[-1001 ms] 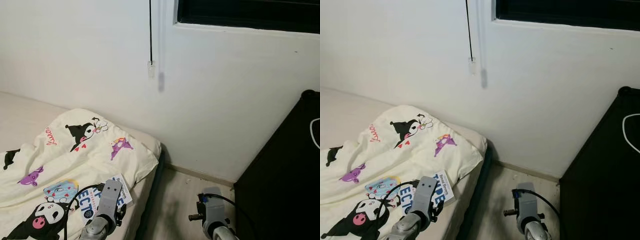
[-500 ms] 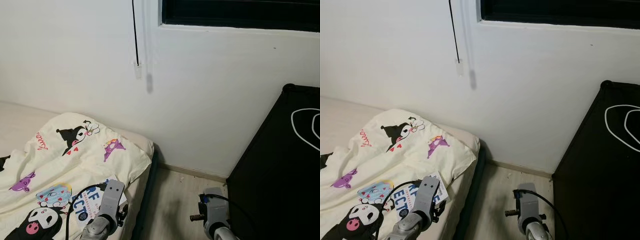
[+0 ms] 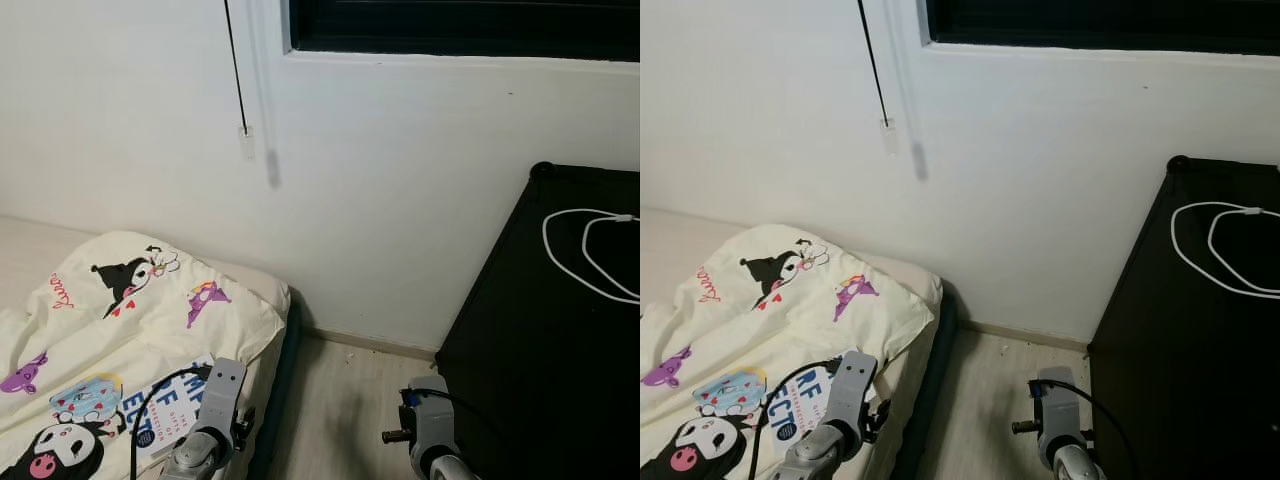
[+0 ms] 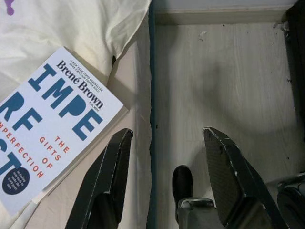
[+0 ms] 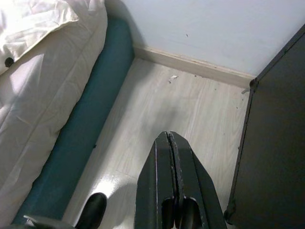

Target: Clean up the room

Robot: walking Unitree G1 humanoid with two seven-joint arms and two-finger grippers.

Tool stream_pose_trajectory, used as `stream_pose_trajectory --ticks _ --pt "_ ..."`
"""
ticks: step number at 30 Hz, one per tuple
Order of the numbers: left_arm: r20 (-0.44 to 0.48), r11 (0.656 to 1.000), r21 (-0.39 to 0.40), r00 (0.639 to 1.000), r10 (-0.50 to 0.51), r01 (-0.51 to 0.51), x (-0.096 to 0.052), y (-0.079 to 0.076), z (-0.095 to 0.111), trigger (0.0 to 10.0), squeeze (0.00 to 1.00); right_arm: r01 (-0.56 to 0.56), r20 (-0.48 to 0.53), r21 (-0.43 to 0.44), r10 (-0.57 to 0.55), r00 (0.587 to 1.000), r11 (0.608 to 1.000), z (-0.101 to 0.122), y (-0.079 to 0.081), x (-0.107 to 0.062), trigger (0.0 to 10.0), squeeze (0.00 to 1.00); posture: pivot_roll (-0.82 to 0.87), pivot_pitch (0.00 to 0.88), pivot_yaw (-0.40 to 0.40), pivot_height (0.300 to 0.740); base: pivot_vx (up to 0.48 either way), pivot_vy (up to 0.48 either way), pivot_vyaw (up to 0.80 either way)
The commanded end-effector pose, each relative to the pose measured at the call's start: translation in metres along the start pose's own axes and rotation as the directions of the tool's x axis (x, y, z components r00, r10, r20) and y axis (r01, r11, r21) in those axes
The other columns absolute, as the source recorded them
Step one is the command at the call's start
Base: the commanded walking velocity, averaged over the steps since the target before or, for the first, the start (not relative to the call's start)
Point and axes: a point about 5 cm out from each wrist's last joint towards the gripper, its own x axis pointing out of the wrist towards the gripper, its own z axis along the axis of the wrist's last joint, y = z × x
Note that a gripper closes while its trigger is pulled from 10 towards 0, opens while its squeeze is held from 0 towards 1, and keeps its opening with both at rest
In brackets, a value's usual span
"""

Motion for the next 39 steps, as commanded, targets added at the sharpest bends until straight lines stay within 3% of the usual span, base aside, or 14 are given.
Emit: stream_pose_trajectory --ticks 1,7,29,32,39 --pt "-0.027 1.0 -0.006 1.0 0.013 -0.013 -0.0017 0.0033 -0.0061 10.0 0.0 -0.004 -0.034 0.012 0.004 0.999 1.0 -0.0076 0.0022 -0.0025 10.0 0.0 0.02 0.123 0.013 0.729 0.0 0.0 0.0" --pt "-0.025 1.0 0.002 1.0 0.017 -0.017 -0.0017 0.0048 -0.0061 10.0 0.0 -0.022 -0.035 -0.022 0.021 0.999 1.0 -0.0065 0.0034 -0.0018 10.0 0.0 0.03 0.121 0.012 0.729 0.0 0.0 0.0" --pt "-0.044 1.0 0.003 0.999 0.003 -0.003 -0.0025 0.0029 -0.0096 10.0 0.0 -0.028 -0.032 -0.043 0.027 0.999 0.999 -0.0074 0.0049 -0.0027 10.0 0.0 0.02 0.128 0.014 0.729 0.0 0.0 0.78" --pt "-0.042 1.0 0.001 0.999 -0.001 0.001 -0.0024 0.002 -0.0093 10.0 0.0 0.002 -0.05 -0.005 -0.002 0.999 1.0 -0.0106 0.0024 -0.0036 10.0 0.0 0.03 0.13 0.014 0.729 0.0 0.0 0.0" --pt "-0.038 1.0 0.004 0.999 -0.009 0.009 -0.0023 0.0014 -0.0084 10.0 0.0 -0.002 -0.053 -0.005 0.001 0.999 1.0 -0.0119 0.0029 -0.0043 10.0 0.0 0.03 0.132 0.018 0.729 0.0 0.0 0.0"
